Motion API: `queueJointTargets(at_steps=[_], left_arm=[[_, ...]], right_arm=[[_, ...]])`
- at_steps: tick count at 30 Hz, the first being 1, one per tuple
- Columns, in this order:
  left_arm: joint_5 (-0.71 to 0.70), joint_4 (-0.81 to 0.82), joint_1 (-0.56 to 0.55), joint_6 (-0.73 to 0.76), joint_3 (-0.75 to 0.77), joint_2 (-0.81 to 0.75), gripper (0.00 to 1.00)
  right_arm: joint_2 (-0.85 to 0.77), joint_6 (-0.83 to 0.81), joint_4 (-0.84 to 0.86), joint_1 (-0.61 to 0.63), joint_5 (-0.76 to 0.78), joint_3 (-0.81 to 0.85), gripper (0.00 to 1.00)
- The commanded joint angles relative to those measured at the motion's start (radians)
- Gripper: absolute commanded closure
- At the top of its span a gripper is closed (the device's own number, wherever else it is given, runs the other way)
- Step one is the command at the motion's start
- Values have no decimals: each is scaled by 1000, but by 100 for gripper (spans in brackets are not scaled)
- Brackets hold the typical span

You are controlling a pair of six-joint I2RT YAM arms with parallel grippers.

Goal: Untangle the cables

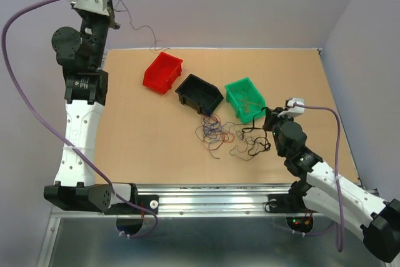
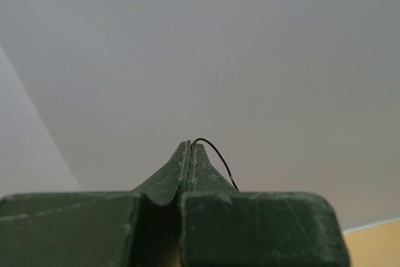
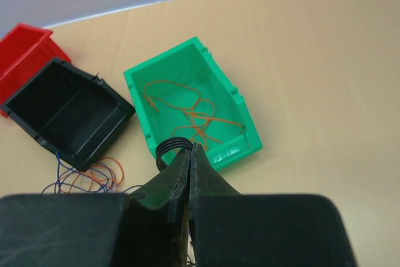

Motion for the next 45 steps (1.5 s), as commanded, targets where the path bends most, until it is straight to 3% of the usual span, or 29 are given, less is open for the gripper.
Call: queueJointTargets(at_steps=[1,3,7,8,12,19,38,45], left_arm=[[107,39,-89,-29,-17,-11,100],[100,48,-129,-28,-11,0,100],[105,49,-214,-48,14,39,100],[102,48,-244,-49,20,47,100],[71,51,-309,-38,49,84,100],[10,82,-375,1,67,127,100],[-53,83,-427,64,245,288,100],[-125,30,-433,95,399,342,100]], right_arm=[[119,-31,182,-2,-107,75,96],[161,-32,213,-2,-150,90,88],[242,-42,248,-3,-214,104,54],[247,-43,253,-3,-222,104,42],[232,-49,262,-2,-245,97,28],[152,-69,264,-3,-234,52,18],[104,-74,262,-3,-217,32,17],[109,-72,264,-2,-202,31,17]])
